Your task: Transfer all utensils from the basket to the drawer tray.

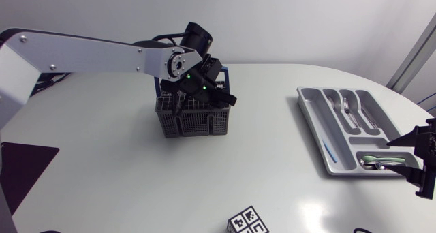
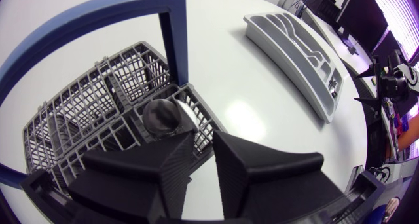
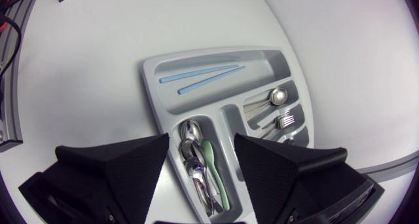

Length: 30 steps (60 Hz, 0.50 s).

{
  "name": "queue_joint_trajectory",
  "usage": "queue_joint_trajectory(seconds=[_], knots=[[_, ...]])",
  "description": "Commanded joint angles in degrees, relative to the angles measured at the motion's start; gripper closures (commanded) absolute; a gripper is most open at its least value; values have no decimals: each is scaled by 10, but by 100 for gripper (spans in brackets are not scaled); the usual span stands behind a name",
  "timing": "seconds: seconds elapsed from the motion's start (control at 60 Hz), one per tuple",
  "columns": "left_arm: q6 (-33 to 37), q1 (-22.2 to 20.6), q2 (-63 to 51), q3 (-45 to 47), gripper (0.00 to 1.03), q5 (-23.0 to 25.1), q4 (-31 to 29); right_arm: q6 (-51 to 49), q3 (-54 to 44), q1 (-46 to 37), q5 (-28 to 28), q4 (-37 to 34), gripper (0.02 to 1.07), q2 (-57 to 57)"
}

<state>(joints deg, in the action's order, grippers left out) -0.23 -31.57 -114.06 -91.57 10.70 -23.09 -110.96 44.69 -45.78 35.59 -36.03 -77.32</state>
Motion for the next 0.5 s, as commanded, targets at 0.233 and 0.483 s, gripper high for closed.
queue_joint_trajectory(seconds=[0.233, 0.483], knots=[[-6, -9, -11, -22, 88, -14, -5, 5, -23, 6, 3, -6, 34, 18], [-7, -8, 1, -20, 88, -40, -5, 4, -24, 6, 3, -6, 34, 16]])
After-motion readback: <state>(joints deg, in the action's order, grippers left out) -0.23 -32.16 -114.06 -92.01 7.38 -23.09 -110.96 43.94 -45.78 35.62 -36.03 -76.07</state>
